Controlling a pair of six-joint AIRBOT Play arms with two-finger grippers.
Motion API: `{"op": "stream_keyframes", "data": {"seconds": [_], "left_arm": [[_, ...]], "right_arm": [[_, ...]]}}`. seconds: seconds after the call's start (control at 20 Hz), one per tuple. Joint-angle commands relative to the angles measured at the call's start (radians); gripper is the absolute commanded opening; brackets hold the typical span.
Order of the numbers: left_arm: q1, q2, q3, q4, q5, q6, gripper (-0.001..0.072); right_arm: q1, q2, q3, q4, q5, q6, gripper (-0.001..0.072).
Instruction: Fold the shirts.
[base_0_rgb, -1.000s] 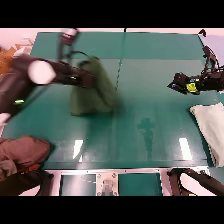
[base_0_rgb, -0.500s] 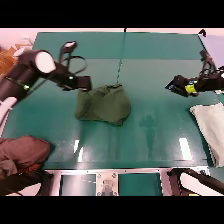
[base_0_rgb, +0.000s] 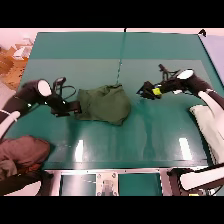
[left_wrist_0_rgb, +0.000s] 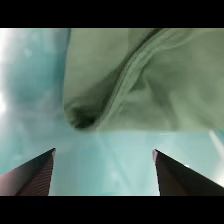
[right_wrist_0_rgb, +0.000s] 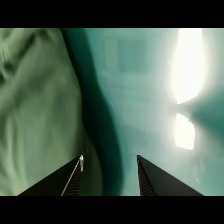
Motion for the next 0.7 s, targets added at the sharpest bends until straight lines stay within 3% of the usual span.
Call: {"op": "stream_keyframes", "data": {"seconds": [0.0, 0.15, 0.2, 0.3, 0.35, 0.55, 0.65], "left_arm": [[0.005, -0.030, -0.130, -0.173, 0.208, 0.067, 0.0720], [0.005, -0.055, -0.137, -0.225, 0.270, 0.096, 0.0711], [0.005, -0.066, -0.137, -0.226, 0.278, 0.096, 0.0596], [0.005, -0.089, -0.137, -0.230, 0.275, 0.119, 0.0259], [0.005, -0.096, -0.137, -0.229, 0.274, 0.122, 0.0032], [0.005, -0.095, -0.135, -0.228, 0.288, 0.144, 0.0026], [0.005, -0.095, -0.135, -0.224, 0.282, 0.145, 0.0026]], "right_arm": [[0.063, -0.188, 0.182, 0.091, -0.012, -0.016, 0.0427], [0.091, -0.312, 0.359, 0.116, -0.009, 0.013, 0.0443], [0.102, -0.345, 0.402, 0.124, -0.009, 0.014, 0.0444], [0.124, -0.392, 0.457, 0.148, -0.007, 0.014, 0.0444], [0.135, -0.406, 0.468, 0.156, -0.007, 0.014, 0.0443], [0.169, -0.439, 0.475, 0.209, -0.038, 0.013, 0.0436], [0.172, -0.449, 0.478, 0.258, -0.061, -0.010, 0.0347]]}}
